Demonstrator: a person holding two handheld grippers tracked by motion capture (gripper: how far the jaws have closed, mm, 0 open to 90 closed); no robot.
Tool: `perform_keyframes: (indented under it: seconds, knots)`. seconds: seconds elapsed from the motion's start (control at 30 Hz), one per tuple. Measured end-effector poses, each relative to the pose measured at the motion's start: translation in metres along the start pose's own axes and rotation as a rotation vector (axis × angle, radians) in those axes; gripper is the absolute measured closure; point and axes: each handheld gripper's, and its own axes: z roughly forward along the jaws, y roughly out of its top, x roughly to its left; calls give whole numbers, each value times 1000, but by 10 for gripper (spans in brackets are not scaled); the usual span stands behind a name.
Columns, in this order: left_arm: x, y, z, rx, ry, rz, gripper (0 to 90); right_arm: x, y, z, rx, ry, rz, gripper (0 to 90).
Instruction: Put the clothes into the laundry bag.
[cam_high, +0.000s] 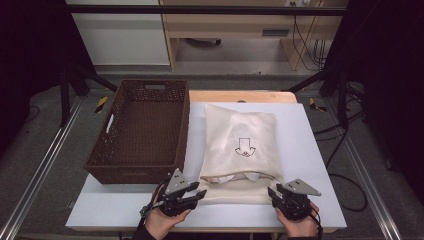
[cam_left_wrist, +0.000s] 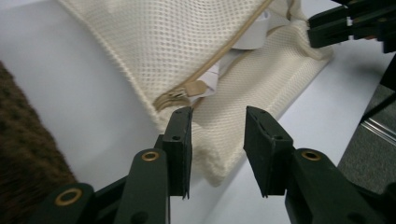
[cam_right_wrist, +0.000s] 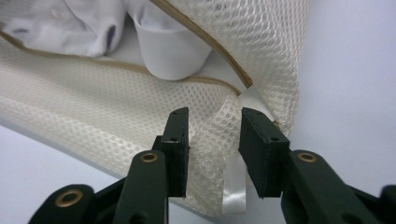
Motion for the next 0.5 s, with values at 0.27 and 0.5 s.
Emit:
perform_keyframes:
  seconds: [0.27,0.5]
  knots:
    - [10,-15,30,130,62,5,667,2,-2,16,42,-16,-12,700]
    - [14,-15,28,163,71,24,892,-6,0,3,37,2,38,869]
